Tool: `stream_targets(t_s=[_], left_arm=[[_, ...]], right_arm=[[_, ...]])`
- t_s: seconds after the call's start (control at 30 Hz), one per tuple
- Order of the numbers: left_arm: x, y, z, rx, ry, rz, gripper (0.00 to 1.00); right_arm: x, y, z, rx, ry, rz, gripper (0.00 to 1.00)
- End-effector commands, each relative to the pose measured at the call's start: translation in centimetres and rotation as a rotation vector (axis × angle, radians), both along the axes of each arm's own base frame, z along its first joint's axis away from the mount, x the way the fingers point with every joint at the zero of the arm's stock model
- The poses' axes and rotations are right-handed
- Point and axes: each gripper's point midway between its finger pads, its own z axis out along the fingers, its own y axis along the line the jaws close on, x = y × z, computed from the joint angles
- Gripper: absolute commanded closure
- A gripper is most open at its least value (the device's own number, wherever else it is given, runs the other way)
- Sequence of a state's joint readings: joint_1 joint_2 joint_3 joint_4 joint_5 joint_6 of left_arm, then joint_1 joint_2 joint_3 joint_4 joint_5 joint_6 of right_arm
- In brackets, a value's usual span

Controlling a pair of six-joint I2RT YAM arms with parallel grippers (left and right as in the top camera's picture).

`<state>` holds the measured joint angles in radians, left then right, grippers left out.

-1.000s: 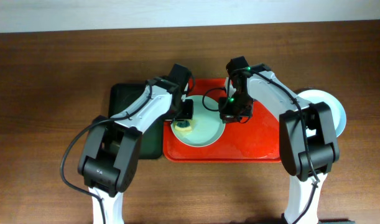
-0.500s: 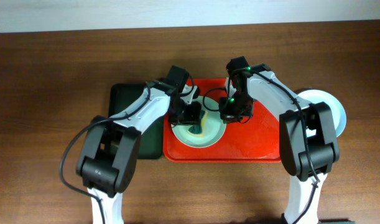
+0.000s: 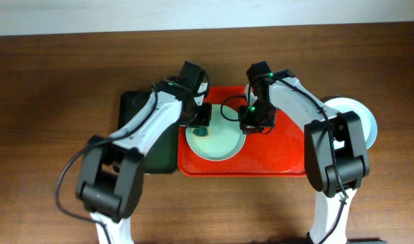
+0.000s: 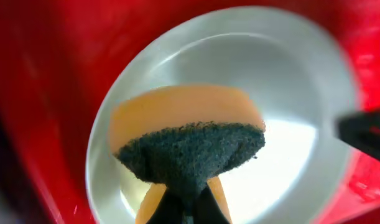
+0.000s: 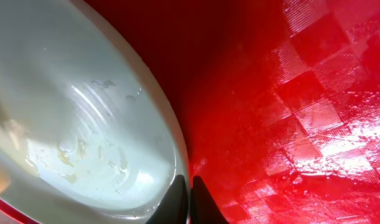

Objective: Clean dirty plates on tray and stack at the side
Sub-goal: 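Scrub the plate with the left-held sponge while right gripper holds it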

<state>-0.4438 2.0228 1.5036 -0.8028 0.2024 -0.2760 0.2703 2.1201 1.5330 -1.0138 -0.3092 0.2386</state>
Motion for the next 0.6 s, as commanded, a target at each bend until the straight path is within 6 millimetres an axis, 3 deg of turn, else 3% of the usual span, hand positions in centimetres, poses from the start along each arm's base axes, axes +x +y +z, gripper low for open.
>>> stream_targets(t_s=[0.0,0.1,0.17,0.3,0.57], left_arm=[[-0.2,0.3,-3.9,0.046,0.053,-0.012,1.00],[-0.8,0.1,-6.1,0.045,0.112,0.023,1.00],[-1.8,-1.4,-6.6,-0.038,0.176,0.001,1.00],[-3.7,-4.7,-5.3,-0.243,0.269,-0.080,1.00],[-5.0,-7.2,-3.7,-0.406,0.319,-0.154,1.00]], right_arm=[[-0.4,0.5,-0.5,0.008,0.017,0.013,0.96],[-0.4,0.5,-0.5,0.008,0.018,0.013,0.96],[-0.4,0.5,-0.5,0.009,0.018,0.013,0.96],[-0.4,0.5,-0.5,0.008,0.017,0.013,0.96],[-0.4,0.5,-0.5,0.008,0.017,0.013,0.96]])
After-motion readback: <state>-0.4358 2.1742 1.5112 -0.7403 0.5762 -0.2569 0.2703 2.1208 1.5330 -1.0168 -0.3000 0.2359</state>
